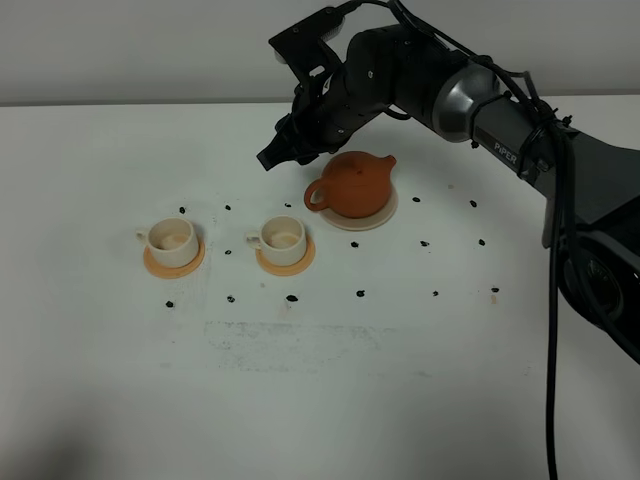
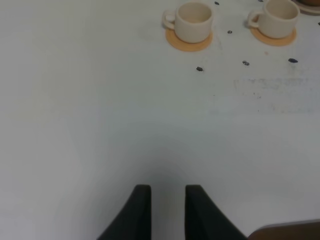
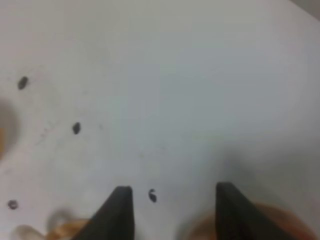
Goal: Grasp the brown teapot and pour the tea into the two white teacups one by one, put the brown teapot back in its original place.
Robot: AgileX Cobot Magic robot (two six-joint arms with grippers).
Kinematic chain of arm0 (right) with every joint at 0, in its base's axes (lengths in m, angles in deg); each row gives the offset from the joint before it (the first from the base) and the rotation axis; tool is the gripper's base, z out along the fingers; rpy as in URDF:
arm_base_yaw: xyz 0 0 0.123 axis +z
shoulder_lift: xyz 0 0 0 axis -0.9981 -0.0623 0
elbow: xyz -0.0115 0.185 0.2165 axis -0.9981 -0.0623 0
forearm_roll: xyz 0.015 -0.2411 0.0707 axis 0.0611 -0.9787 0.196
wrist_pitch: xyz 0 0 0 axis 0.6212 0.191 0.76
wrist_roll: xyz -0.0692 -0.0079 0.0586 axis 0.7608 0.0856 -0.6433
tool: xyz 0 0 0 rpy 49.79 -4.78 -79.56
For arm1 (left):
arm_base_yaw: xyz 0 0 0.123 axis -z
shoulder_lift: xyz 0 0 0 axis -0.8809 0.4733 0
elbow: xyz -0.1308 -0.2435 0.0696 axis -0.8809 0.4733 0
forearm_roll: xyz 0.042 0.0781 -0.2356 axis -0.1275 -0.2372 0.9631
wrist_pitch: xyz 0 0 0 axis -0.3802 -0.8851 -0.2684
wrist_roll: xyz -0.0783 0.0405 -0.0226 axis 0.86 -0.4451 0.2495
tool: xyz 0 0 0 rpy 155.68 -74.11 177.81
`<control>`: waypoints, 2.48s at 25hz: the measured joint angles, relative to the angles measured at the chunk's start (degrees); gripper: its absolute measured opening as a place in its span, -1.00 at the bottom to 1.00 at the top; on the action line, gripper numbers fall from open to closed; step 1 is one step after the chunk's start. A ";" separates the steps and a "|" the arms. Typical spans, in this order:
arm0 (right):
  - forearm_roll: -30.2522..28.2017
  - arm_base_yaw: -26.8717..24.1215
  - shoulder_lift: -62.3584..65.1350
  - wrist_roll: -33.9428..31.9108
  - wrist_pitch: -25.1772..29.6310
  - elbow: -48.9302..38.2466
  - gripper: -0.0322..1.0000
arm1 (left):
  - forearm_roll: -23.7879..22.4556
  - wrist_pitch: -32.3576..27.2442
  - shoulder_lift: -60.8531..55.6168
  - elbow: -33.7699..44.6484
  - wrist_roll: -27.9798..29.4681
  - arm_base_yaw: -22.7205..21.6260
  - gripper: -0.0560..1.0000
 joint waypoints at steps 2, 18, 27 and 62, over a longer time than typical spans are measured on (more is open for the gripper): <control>-0.13 0.67 2.04 0.04 -3.75 -3.40 -0.22 | 0.00 0.00 0.00 0.00 0.00 0.00 -0.59; -0.24 2.36 11.87 0.18 -33.55 -28.61 -0.22 | 0.00 0.00 0.00 0.00 0.00 0.00 -0.59; 3.63 2.97 8.09 0.18 -34.43 -26.40 -0.22 | 0.00 0.00 0.00 0.00 0.00 0.00 -0.59; 5.61 1.60 4.85 0.29 -26.29 -24.61 -0.22 | -0.06 0.00 0.00 0.00 0.02 0.00 -0.59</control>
